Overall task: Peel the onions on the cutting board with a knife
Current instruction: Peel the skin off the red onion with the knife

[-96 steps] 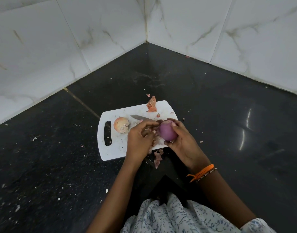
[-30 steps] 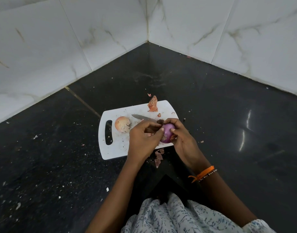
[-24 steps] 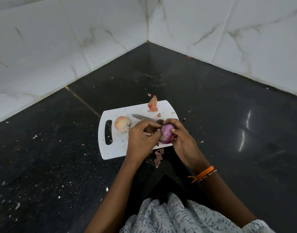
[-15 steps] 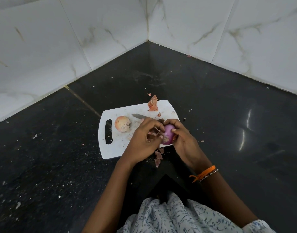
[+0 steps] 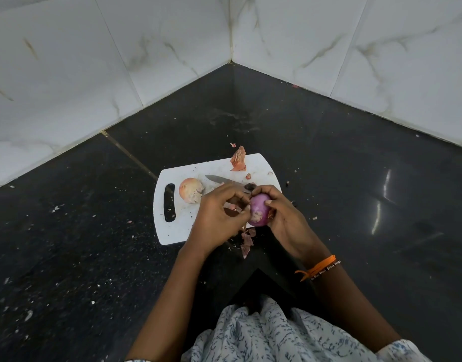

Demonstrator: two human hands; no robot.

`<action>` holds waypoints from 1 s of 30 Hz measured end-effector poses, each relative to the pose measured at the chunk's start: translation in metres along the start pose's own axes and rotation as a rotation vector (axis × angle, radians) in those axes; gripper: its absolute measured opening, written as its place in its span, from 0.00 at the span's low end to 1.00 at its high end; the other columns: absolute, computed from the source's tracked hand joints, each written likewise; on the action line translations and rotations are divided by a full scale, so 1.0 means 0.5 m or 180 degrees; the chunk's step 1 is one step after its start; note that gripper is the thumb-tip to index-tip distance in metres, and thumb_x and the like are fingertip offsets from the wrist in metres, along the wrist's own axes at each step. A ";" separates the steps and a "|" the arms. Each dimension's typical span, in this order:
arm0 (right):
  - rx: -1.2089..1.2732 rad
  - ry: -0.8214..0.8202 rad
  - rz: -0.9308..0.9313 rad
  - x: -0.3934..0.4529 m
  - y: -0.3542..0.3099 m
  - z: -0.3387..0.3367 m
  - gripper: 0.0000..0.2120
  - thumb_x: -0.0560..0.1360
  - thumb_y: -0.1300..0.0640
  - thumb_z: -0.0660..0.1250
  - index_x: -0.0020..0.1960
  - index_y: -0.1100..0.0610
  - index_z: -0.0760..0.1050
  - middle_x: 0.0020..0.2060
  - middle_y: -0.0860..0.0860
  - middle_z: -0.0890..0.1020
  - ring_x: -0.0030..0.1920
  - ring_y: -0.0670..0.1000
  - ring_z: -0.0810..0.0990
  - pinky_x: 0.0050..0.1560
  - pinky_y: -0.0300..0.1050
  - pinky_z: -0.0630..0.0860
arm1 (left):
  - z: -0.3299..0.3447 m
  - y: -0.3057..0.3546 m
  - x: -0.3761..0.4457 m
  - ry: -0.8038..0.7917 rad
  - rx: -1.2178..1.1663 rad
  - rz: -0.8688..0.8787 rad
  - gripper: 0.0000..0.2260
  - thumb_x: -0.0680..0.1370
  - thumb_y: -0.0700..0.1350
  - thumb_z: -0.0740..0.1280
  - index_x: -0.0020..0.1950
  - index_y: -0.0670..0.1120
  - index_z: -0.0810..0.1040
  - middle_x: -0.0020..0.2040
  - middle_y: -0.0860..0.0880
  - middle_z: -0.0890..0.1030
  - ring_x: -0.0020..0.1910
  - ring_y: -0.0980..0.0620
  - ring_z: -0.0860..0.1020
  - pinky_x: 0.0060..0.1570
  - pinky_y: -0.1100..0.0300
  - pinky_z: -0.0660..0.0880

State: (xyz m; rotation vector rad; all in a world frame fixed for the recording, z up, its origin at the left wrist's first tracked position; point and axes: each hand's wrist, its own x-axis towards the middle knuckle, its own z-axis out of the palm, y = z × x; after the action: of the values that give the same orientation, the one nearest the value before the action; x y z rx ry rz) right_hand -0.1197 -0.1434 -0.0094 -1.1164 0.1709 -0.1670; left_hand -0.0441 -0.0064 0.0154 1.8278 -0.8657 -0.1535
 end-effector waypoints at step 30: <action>0.0817 0.0225 0.0041 -0.005 -0.013 0.013 0.12 0.73 0.69 0.55 0.51 0.57 0.68 0.47 0.56 0.78 0.49 0.53 0.79 0.47 0.48 0.79 | 0.041 0.025 0.010 0.0746 -0.1158 -0.1521 0.06 0.74 0.40 0.70 0.39 0.50 0.80 0.35 0.53 0.80 0.33 0.60 0.77 0.30 0.67 0.74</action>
State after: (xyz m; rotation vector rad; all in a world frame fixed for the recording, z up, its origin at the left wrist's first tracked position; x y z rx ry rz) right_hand -0.1211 -0.1398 -0.0008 -0.8545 0.2135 -0.2109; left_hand -0.0563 -0.0274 0.0189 1.6349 -0.2072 -0.3652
